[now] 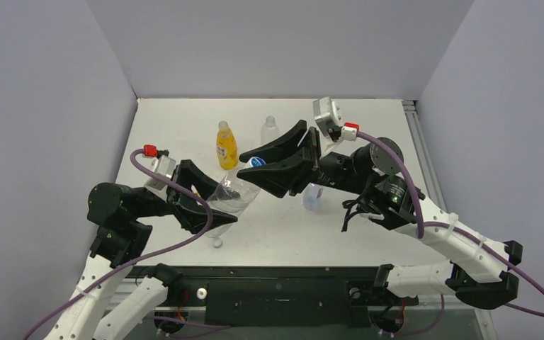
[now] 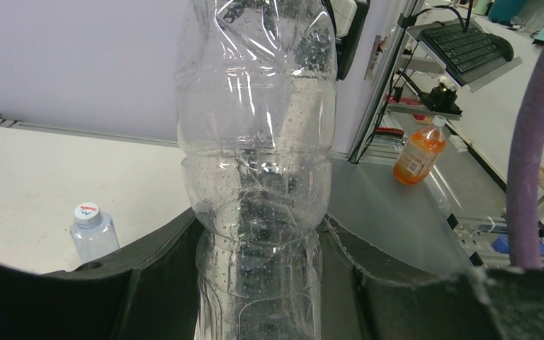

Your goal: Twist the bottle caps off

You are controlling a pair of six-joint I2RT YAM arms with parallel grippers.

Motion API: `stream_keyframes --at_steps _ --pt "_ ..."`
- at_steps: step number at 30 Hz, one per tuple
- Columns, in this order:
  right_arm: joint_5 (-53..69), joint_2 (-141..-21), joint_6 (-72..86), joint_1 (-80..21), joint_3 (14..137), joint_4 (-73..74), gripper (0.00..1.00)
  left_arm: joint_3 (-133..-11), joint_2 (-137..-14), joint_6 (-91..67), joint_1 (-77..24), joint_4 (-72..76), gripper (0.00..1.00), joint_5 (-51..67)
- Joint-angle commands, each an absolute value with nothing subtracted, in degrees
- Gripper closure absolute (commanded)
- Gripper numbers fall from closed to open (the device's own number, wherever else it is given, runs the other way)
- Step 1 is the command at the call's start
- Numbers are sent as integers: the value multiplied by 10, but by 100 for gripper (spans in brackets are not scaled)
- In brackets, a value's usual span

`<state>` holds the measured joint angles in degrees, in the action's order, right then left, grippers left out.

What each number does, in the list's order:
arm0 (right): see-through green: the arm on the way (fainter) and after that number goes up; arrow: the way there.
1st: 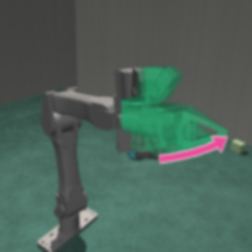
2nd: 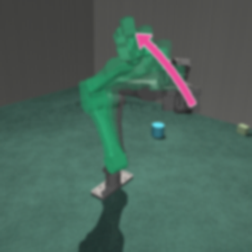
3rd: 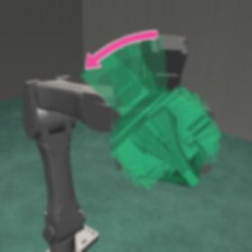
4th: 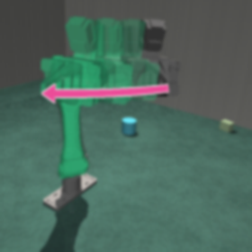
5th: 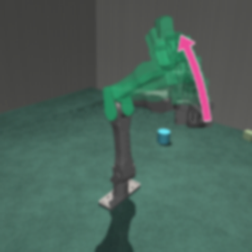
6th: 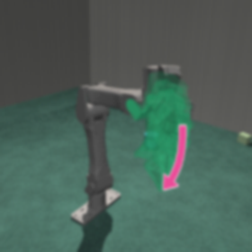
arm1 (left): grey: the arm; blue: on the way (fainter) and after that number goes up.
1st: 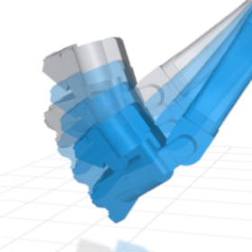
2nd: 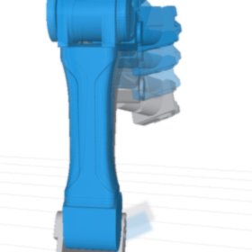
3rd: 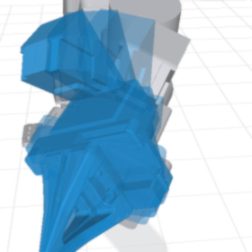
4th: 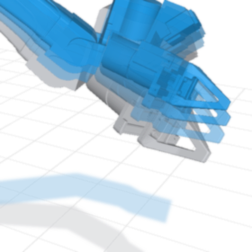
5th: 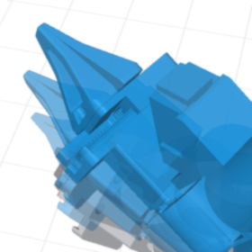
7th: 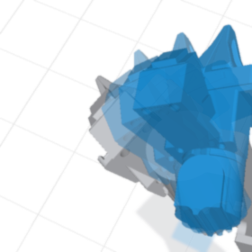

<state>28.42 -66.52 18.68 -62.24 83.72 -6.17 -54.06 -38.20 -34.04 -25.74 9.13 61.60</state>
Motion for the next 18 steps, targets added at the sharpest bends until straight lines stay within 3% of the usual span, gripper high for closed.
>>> stream_keyframes --at_steps 1,3,4,8,10,18 --pt "269 -670 195 -617 874 -114 100 -552 -380 -324 -258 97 100 609" --pt "280 -671 198 -619 864 -129 93 -551 -384 -329 -258 105 100 608" --pt "263 -672 198 -621 866 -120 72 -551 -384 -326 -258 105 100 606" --pt "159 -683 189 -625 891 -58 31 -551 -379 -281 -258 91 100 567" --pt "93 -692 187 -630 909 -25 22 -549 -375 -240 -258 77 100 534" --pt "-192 -712 130 -717 956 62 17 -508 -338 -20 -258 32 100 323"
